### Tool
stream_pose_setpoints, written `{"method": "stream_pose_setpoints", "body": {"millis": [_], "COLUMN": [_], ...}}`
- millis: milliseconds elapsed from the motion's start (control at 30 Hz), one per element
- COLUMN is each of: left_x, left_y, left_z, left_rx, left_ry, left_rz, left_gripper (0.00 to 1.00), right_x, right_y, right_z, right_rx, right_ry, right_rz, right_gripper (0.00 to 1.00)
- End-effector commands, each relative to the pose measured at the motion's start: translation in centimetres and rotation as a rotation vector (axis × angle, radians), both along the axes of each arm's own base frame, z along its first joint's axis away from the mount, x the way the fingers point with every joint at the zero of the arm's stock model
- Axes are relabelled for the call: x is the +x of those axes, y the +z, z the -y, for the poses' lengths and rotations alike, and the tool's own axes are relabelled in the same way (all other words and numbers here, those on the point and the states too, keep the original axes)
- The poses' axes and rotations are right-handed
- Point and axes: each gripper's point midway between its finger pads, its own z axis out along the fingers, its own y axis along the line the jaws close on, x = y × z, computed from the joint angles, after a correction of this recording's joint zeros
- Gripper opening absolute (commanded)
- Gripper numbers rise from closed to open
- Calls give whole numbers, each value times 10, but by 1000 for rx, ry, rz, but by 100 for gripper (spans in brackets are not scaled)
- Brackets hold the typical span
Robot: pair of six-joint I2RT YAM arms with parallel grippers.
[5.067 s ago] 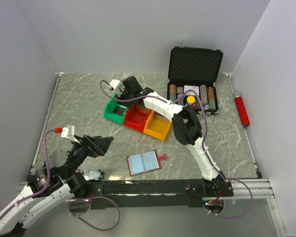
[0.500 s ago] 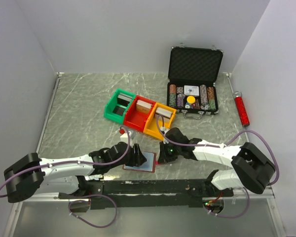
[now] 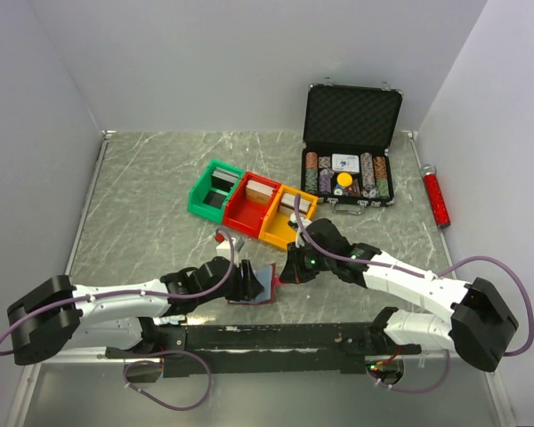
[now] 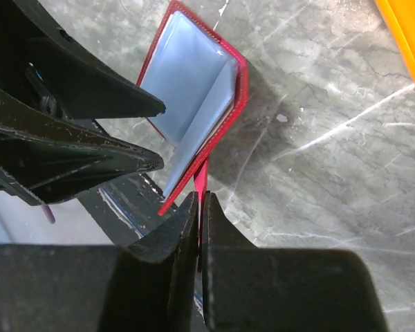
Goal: Take the credit cards out of the card holder
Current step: Remove the credit card from the card holder.
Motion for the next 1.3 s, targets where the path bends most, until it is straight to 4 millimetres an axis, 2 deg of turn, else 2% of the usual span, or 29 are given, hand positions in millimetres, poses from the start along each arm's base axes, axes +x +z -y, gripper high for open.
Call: {"method": "stream_pose_setpoints", "body": {"millis": [0, 167, 400, 800, 1067, 1267], "left_x": [2, 4, 6, 7, 6, 5], "left_y": [10, 11, 25, 14, 29, 17], "left_z": [12, 14, 20, 28, 33, 33], "left_rx": [-45, -45, -94, -57, -118, -76], "left_ry": [-13, -14, -28, -56, -81, -92], "left_rz": [21, 24, 66, 52, 82, 65], "left_gripper": [56, 57, 63, 59, 64, 59], "right_x": [2, -1, -2, 0, 0, 1], "right_y": [7, 7, 11, 16, 21, 24], "right_z": [0, -3, -2, -2, -3, -4], "right_rx": [-3, 16, 19, 15, 18, 25], "right_ry": [14, 20, 31, 32, 37, 41], "right_rz": [14, 4, 10, 24, 31, 35], "right_gripper": [0, 0, 0, 0, 0, 0]}}
